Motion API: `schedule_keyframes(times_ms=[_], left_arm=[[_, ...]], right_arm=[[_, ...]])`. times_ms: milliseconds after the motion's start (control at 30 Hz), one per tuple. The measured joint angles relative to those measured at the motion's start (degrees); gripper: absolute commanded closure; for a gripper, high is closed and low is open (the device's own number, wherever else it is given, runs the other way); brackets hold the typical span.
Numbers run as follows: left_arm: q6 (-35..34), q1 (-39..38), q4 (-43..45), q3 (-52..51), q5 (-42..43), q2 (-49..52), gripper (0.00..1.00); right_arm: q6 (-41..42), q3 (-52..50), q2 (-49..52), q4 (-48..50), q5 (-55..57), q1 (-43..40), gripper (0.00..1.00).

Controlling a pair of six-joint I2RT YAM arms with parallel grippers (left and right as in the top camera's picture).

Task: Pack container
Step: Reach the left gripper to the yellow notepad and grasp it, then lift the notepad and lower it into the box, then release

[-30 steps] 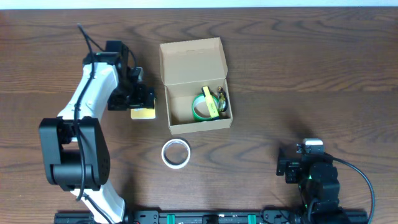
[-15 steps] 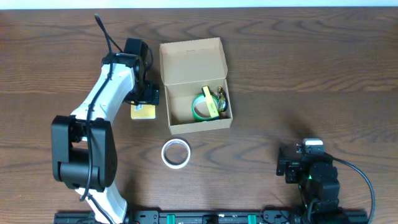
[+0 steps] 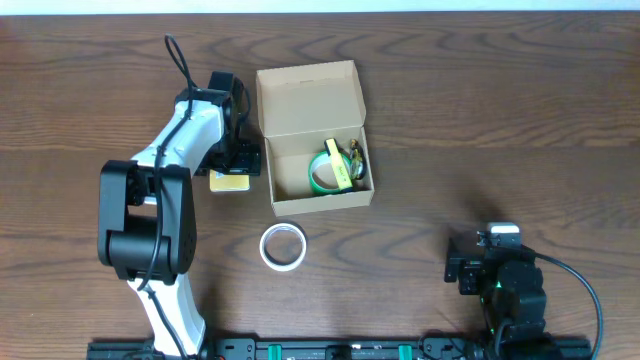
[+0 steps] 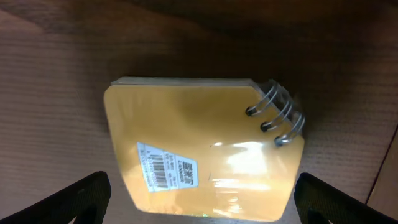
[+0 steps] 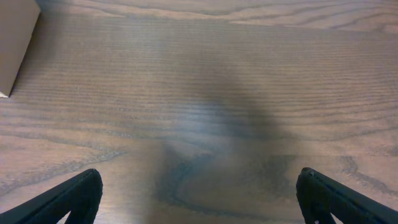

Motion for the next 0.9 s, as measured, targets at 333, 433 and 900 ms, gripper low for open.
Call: schedule_keyframes(times_ms=[333, 433, 900], left_arm=[[-0.11, 2.16, 1.9, -0.72, 2.54, 0.02, 0.04], [-0.44, 2.27, 1.95, -1.81, 3.19, 0.02, 0.05], [-1.46, 2.27, 3.06, -1.81, 4.68, 0.02, 0.36]], right_arm=[[0.0, 0.0, 0.0, 0.0, 0.0, 0.0, 0.01], [0.0, 0.0, 0.0, 0.0, 0.0, 0.0, 0.01], [0.0, 0.0, 0.0, 0.0, 0.0, 0.0, 0.01]])
